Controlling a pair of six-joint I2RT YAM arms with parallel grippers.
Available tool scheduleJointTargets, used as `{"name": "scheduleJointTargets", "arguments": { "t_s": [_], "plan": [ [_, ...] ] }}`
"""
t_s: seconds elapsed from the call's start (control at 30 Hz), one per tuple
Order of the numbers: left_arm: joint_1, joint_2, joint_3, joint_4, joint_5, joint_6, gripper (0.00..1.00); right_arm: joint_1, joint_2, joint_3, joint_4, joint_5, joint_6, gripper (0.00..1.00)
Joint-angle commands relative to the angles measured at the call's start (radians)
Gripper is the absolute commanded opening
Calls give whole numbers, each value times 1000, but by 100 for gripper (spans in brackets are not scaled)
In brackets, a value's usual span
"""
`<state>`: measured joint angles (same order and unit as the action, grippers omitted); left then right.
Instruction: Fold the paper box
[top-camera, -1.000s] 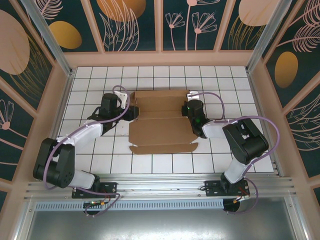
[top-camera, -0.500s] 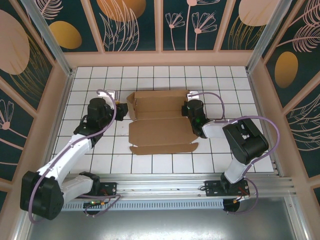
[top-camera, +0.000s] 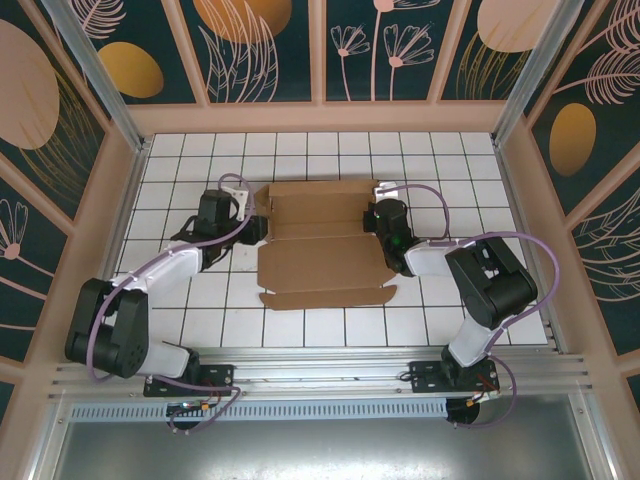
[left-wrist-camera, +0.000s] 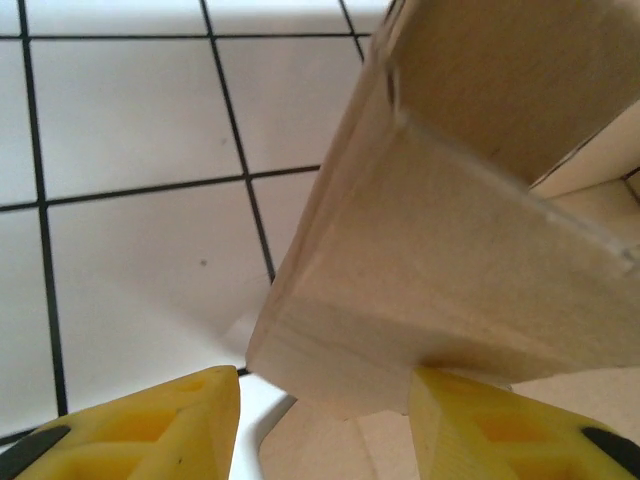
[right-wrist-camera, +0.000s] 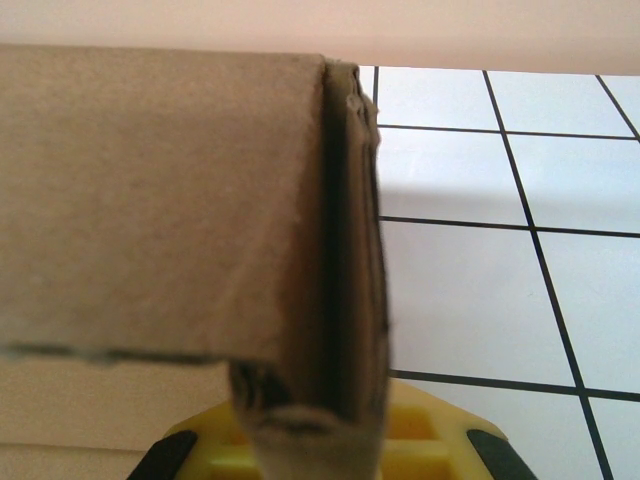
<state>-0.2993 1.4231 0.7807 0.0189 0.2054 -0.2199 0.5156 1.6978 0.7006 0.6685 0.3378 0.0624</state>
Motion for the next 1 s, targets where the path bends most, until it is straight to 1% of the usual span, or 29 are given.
{"name": "scheduleJointTargets", "arguments": {
  "t_s": [0.0, 0.17, 0.3, 0.53, 0.77, 0.9, 0.97],
  "plan": [
    [-1, 30, 44, 37, 39, 36, 49, -8, -8, 13, -28, -30, 29, 0],
    [-19, 80, 74, 58, 34, 65, 50, -8, -1, 19, -31, -37, 31, 0],
    [-37, 125, 99, 67, -4, 90, 52, -8, 0, 19, -31, -49, 32, 0],
    [-43, 160, 117, 125, -50, 88, 56, -8, -2, 14, -30, -56, 33, 0],
    [-50, 204, 137, 180, -93, 81, 52, -6, -5, 12, -25, -64, 37, 0],
    [-54, 215, 141, 217, -103, 84, 47, -3, -6, 7, -20, -67, 37, 0],
    [-54, 219, 141, 236, -100, 83, 43, -2, -7, 7, -20, -68, 37, 0]
  ]
}}
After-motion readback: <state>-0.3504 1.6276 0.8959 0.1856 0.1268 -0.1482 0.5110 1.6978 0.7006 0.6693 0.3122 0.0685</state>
